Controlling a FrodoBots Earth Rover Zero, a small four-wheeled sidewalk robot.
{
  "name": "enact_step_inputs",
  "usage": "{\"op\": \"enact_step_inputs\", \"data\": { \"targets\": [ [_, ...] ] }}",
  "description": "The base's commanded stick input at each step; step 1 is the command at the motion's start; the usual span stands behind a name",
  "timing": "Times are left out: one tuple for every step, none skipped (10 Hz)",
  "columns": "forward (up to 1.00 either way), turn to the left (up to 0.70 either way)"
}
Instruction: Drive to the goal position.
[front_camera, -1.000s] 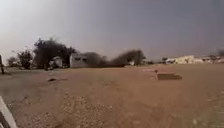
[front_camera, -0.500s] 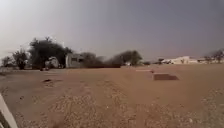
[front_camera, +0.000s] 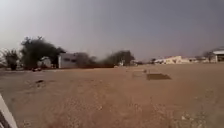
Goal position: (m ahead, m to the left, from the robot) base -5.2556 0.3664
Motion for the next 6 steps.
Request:
{"op": "enact_step_inputs", "data": {
  "targets": [
    [0.0, -0.5],
    [0.0, -0.5],
    [0.0, -0.5],
    [0.0, -0.5],
    [0.0, -0.5],
    [0.0, -0.5]
  ]
}}
